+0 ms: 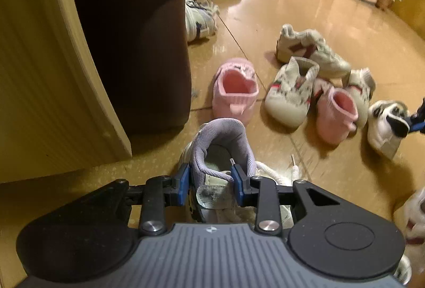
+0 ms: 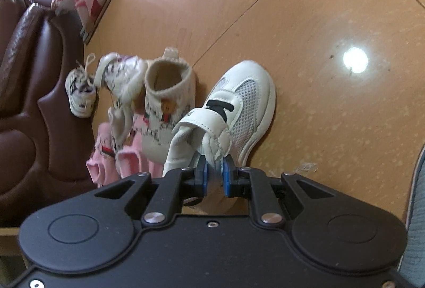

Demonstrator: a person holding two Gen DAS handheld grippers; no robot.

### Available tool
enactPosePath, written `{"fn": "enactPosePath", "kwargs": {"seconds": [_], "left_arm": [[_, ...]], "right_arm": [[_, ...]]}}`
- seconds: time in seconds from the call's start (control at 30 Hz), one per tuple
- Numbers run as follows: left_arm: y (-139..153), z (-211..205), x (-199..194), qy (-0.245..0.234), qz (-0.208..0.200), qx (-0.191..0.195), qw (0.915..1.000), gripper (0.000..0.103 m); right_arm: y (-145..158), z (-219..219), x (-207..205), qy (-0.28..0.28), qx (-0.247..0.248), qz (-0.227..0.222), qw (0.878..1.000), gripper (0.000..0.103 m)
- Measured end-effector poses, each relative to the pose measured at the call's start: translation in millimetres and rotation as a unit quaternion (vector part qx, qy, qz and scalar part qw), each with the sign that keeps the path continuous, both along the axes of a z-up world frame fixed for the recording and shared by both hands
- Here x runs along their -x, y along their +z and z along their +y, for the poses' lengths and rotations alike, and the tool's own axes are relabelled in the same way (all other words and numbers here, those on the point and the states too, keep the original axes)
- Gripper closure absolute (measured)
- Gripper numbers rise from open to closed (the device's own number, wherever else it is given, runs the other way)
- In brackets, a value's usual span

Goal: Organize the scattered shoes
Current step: 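Carry the laced sneaker with the left tool to the shoe row and open, then carry the velcro sneaker with the right tool beside the white shoes and open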

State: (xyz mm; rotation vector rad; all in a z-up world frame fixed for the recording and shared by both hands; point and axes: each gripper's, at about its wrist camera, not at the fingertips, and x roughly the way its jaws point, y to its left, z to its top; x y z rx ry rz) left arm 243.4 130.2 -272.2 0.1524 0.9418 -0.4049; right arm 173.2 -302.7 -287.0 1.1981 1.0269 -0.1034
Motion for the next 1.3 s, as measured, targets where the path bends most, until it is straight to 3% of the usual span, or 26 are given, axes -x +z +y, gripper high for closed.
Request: {"fn": "enactPosePath", "kwargs": {"seconds": [0.1, 0.23, 0.3, 0.33, 0.47, 0.6, 0.73, 0.77, 0.83, 0.93, 1.0, 1.07, 1.13, 1.23, 1.3], "left_arm": [[-4.0, 4.4, -3.4, 0.017, -0.001, 0.003, 0.9998, 0.071], [-8.0, 6.8, -0.7, 0.036, -0.013, -0.021, 0.9991, 0.069], [-4.0, 8.8, -0.5, 0.049, -0.008, -0.023, 0.9985, 0.048], [0.8, 8.5, 1.0, 0.056, -0.01, -0.024, 0.9981, 0.043], [19.6, 7.6, 7.1, 0.083, -0.014, -0.026, 0.9961, 0.042], [38.4, 4.3, 16.9, 0.108, -0.022, -0.019, 0.9937, 0.042], [49.2, 0.7, 26.4, 0.104, -0.027, -0.006, 0.9941, 0.042], [51.4, -0.2, 28.5, 0.102, -0.028, -0.003, 0.9943, 0.042], [55.8, -1.8, 32.7, 0.098, -0.03, 0.003, 0.9947, 0.042], [62.5, -4.4, 39.0, 0.092, -0.032, 0.012, 0.9951, 0.042], [67.0, -6.0, 43.2, 0.088, -0.034, 0.019, 0.9954, 0.042], [64.3, -5.2, 44.1, 0.088, -0.032, 0.023, 0.9953, 0.042], [59.3, -3.5, 43.7, 0.09, -0.028, 0.026, 0.9952, 0.042], [51.8, -1.0, 43.3, 0.092, -0.023, 0.031, 0.995, 0.042], [49.0, 1.2, 44.4, 0.097, -0.02, 0.035, 0.9945, 0.042]], "right_arm": [[-3.8, 3.0, 0.3, 0.01, 0.0, 0.003, 1.0, 0.091], [-8.1, 4.8, 1.0, 0.022, 0.006, 0.007, 1.0, 0.091], [-8.5, 4.8, -0.3, 0.027, 0.005, 0.01, 1.0, 0.089], [-5.2, 5.6, -2.6, 0.042, 0.015, 0.009, 0.999, 0.087], [13.9, 8.2, -8.3, 0.1, 0.064, -0.003, 0.993, 0.058], [36.7, 7.2, -3.3, 0.173, 0.108, -0.028, 0.979, 0.058], [70.1, 20.9, 9.1, 0.323, 0.261, -0.087, 0.905, 0.058], [75.5, 29.8, 13.1, 0.368, 0.304, -0.104, 0.872, 0.058], [84.0, 49.0, 21.8, 0.455, 0.382, -0.139, 0.792, 0.058], [89.8, 78.4, 34.9, 0.564, 0.471, -0.187, 0.652, 0.058], [85.5, 92.1, 37.4, 0.602, 0.496, -0.199, 0.593, 0.06], [75.2, 109.7, 40.1, 0.644, 0.519, -0.217, 0.517, 0.061], [61.5, 121.2, 38.3, 0.675, 0.541, -0.218, 0.451, 0.061], [51.9, 127.8, 28.4, 0.696, 0.553, -0.213, 0.405, 0.061], [45.8, 128.7, 22.6, 0.712, 0.549, -0.212, 0.384, 0.061]]}}
